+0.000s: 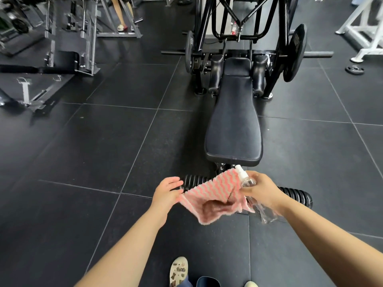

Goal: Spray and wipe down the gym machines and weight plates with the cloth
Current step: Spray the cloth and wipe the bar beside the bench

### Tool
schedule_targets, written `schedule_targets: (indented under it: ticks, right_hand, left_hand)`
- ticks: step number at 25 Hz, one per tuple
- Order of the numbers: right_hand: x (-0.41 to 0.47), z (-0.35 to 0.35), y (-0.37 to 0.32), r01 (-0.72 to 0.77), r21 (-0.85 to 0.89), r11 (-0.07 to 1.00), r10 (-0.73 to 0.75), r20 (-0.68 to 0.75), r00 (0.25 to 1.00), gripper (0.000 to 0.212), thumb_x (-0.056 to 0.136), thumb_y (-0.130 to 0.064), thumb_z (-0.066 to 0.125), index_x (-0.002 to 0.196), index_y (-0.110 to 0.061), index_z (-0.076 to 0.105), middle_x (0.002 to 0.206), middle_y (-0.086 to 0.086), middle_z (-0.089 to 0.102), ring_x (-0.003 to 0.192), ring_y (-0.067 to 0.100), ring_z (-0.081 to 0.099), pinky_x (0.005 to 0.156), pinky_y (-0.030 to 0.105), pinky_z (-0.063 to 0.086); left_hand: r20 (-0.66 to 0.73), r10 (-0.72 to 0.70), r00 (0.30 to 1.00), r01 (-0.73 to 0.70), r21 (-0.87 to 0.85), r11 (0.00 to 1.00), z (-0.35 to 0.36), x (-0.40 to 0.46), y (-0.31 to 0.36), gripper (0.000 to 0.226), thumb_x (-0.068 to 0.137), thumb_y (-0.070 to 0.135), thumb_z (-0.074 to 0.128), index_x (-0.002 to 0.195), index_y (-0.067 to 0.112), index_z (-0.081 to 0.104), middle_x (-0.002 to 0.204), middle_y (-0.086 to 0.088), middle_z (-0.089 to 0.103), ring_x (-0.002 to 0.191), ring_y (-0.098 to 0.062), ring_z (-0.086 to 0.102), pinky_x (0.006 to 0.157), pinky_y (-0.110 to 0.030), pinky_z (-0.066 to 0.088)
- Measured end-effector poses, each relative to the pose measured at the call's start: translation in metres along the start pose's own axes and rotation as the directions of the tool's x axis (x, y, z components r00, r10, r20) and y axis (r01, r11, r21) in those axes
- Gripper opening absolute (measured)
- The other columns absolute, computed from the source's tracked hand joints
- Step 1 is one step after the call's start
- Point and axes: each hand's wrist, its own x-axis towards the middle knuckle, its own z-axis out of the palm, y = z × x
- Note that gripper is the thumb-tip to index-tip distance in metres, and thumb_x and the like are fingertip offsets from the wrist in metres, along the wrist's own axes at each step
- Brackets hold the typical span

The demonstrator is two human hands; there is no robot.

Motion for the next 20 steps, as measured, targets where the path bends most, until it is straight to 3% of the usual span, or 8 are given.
schedule_targets:
  ticks: [2,6,7,9,13,15,18,20]
  right_hand:
    - [0.006,0.001,0.0,0.016,-0.006,1.0,-0.016,0.0,1.0,0.034,0.074,0.002,0.064,0.105,-0.011,0.059,0.067,0.004,0.061,0.047,0.014,0.056,0.047,0.025,0.047]
    - [0.014,0.002,0.001,0.031,-0.065,0.997,-0.031,-0.005,0.999,0.032,0.069,-0.004,0.065,0.099,-0.013,0.061,0.079,0.006,0.064,0.064,0.019,0.062,0.063,0.033,0.051]
    - [0.014,0.002,-0.001,0.04,-0.072,0.997,-0.041,-0.007,0.999,0.033,0.067,-0.006,0.065,0.099,-0.013,0.061,0.081,0.005,0.064,0.066,0.018,0.062,0.065,0.034,0.052]
    - [0.013,0.004,-0.004,0.057,-0.069,0.996,-0.057,-0.01,0.998,0.033,0.067,-0.005,0.065,0.098,-0.014,0.062,0.081,0.005,0.064,0.066,0.016,0.061,0.067,0.036,0.053]
    - [0.007,0.005,-0.013,0.104,-0.033,0.994,-0.104,0.026,0.994,0.024,0.075,0.006,0.06,0.09,-0.012,0.062,0.072,0.005,0.059,0.051,0.015,0.054,0.052,0.03,0.051]
    - [0.007,0.005,-0.02,0.134,-0.025,0.991,-0.133,0.024,0.991,0.025,0.077,0.008,0.058,0.087,-0.015,0.062,0.072,0.004,0.06,0.048,0.012,0.054,0.051,0.029,0.052]
    - [0.011,0.009,-0.023,0.142,-0.029,0.989,-0.142,0.01,0.99,0.032,0.078,0.004,0.062,0.096,-0.023,0.06,0.084,0.0,0.057,0.051,0.01,0.055,0.053,0.027,0.053]
    - [0.016,0.015,-0.023,0.133,-0.029,0.991,-0.133,0.004,0.991,0.029,0.077,0.002,0.062,0.091,-0.024,0.061,0.082,-0.001,0.057,0.055,0.011,0.054,0.057,0.031,0.055]
  left_hand:
    - [0.032,0.116,0.993,-0.12,0.333,0.935,0.019,0.01,0.001,0.037,0.084,-0.007,0.051,0.106,0.023,0.056,0.119,0.001,0.061,0.096,-0.013,0.06,0.081,-0.025,0.047]
    - [0.173,0.155,0.973,-0.231,0.792,0.565,0.055,0.027,-0.013,0.041,0.086,0.023,0.062,0.125,0.021,0.049,0.124,0.004,0.049,0.099,-0.02,0.059,0.077,-0.03,0.049]
    - [0.158,0.148,0.976,-0.212,0.833,0.511,0.061,0.03,-0.016,0.037,0.088,0.025,0.06,0.123,0.019,0.049,0.121,0.002,0.049,0.095,-0.021,0.06,0.076,-0.031,0.049]
    - [0.118,0.144,0.983,-0.175,0.848,0.501,0.068,0.032,-0.023,0.024,0.091,0.027,0.056,0.112,0.016,0.053,0.11,0.001,0.058,0.084,-0.019,0.063,0.075,-0.031,0.049]
    - [0.146,0.198,0.969,-0.22,0.878,0.425,0.077,0.034,-0.029,0.014,0.092,0.03,0.055,0.095,0.017,0.056,0.1,0.0,0.06,0.086,-0.022,0.06,0.065,-0.029,0.041]
    - [0.089,0.237,0.967,-0.195,0.86,0.471,0.075,0.029,-0.03,0.011,0.095,0.024,0.049,0.088,0.017,0.05,0.103,-0.002,0.054,0.083,-0.026,0.058,0.066,-0.034,0.044]
    - [-0.154,0.292,0.944,-0.139,0.617,0.775,0.066,0.017,-0.029,0.015,0.099,0.022,0.039,0.087,0.014,0.041,0.095,0.003,0.048,0.076,-0.022,0.055,0.069,-0.042,0.051]
    - [-0.239,0.338,0.91,-0.192,0.48,0.856,0.06,0.022,-0.015,0.012,0.099,0.02,0.04,0.088,0.018,0.042,0.097,0.005,0.048,0.082,-0.02,0.056,0.071,-0.039,0.051]
